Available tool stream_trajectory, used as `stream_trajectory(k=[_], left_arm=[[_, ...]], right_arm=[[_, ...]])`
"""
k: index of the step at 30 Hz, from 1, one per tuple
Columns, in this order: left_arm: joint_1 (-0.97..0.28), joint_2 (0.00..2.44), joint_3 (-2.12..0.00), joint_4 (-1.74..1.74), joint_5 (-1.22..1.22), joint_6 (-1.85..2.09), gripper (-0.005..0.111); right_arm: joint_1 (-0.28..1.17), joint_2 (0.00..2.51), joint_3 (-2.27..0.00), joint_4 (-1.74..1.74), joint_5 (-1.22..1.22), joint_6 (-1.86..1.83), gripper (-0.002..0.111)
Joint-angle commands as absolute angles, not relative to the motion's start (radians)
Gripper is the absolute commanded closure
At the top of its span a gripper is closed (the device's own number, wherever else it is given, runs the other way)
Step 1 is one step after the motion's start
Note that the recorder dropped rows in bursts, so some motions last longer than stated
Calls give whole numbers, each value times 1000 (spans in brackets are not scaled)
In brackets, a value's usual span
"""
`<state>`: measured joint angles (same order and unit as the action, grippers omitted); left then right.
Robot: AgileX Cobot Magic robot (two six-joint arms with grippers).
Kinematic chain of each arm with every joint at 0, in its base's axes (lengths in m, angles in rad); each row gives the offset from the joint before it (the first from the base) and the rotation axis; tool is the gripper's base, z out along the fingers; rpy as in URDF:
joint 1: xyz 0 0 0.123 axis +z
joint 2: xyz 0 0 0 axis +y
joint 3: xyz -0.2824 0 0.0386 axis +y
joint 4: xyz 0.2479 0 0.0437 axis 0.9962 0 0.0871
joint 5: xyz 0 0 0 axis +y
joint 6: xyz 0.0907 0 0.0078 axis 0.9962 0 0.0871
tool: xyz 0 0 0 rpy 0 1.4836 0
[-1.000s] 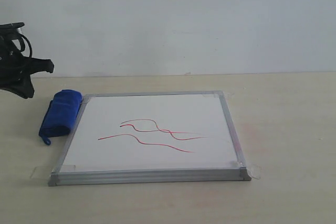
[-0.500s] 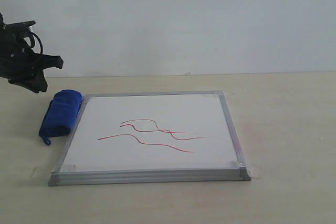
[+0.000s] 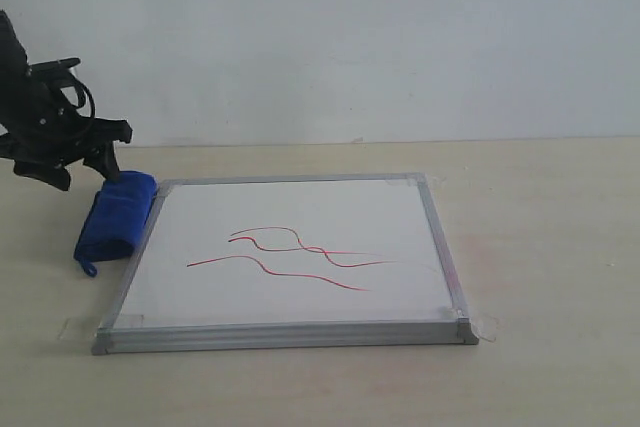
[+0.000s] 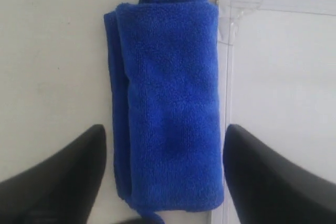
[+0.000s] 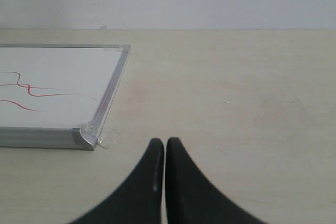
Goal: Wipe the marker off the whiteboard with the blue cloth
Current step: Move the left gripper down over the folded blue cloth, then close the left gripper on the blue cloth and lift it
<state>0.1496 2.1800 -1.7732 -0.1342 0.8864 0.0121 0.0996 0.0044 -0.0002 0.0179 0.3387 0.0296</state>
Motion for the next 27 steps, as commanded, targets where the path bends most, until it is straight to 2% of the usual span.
stream_trajectory(k=[1, 27], left_arm=[[143, 2210, -1780, -143, 817, 0, 45], [123, 2318, -1780, -170, 726, 0, 45]], right_arm=[[102, 0, 0, 16, 333, 27, 107], [102, 0, 0, 16, 333, 27, 107]])
